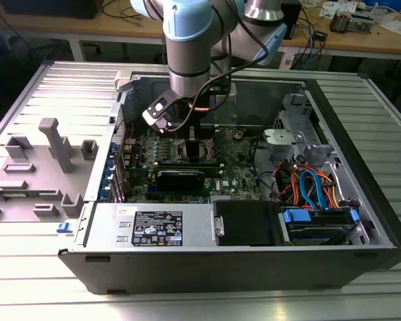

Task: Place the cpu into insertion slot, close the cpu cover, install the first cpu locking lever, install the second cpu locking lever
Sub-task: 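Place the cpu into insertion slot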

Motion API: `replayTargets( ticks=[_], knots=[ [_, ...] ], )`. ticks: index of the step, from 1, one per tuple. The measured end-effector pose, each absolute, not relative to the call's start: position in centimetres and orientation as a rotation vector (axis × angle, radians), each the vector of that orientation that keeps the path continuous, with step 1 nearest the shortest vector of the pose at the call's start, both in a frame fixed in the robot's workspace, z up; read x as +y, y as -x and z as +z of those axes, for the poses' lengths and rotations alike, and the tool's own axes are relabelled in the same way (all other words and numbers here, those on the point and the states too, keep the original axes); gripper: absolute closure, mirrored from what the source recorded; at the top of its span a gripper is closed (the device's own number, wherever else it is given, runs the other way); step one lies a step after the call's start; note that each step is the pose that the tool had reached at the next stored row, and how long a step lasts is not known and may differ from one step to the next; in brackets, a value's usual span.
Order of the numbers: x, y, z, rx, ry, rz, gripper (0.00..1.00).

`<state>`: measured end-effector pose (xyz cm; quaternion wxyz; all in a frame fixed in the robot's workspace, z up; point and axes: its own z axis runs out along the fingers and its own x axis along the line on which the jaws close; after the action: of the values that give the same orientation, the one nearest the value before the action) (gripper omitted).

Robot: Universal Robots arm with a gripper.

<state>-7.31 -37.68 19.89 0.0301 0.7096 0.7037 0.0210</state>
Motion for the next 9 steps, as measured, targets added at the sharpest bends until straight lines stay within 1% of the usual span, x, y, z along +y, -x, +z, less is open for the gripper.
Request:
replayTargets(
  ticks=[9],
  knots=[
    [-36.82, 7.31, 19.88, 2.17, -2.188, 0.066, 0.31]
  ],
)
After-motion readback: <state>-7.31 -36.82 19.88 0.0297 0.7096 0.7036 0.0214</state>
